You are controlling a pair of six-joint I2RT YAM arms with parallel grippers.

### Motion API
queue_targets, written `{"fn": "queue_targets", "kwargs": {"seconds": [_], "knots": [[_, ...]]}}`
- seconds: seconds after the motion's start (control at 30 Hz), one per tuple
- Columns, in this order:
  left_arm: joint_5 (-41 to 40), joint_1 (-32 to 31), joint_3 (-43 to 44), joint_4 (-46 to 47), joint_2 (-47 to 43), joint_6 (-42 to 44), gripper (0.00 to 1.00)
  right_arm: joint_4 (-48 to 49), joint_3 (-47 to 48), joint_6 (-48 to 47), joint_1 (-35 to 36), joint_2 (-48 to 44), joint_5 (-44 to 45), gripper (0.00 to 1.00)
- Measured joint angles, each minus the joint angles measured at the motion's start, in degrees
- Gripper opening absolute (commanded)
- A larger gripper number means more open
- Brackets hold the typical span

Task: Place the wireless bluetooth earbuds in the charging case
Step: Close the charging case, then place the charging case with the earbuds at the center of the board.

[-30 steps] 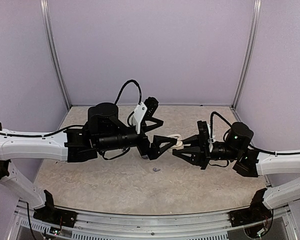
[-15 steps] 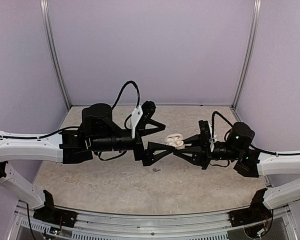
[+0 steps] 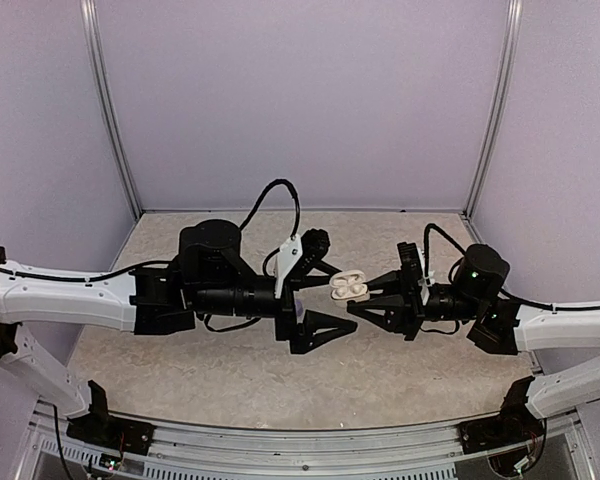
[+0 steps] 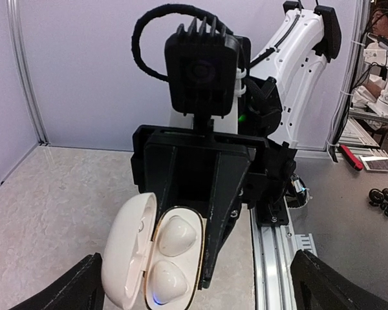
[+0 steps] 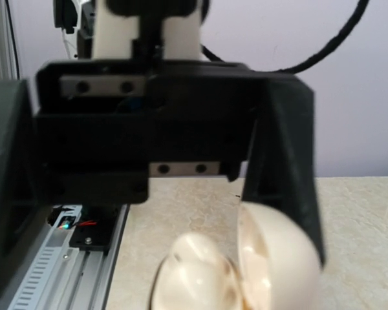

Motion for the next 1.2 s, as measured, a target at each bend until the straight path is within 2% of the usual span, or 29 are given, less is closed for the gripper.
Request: {"fn": "queue_targets", "kwargs": {"seconds": [0.6, 0.77, 1.2], "knots": [[-4.20, -4.00, -1.90, 1.75, -0.57, 8.76, 0.99, 0.37, -0.17, 3.06, -1.79, 0.35, -2.34, 0.00], [-8.87, -2.54, -1.92, 1.77, -0.57, 5.42, 0.99, -0.13, 0.15, 4.83, -5.25, 2.45, -1.88, 0.00], [-29.40, 5.33, -5.29, 3.10, -1.07, -12.24, 0.99, -16.48, 12.31, 6.75, -20.46, 15.02, 6.86, 0.01]]}}
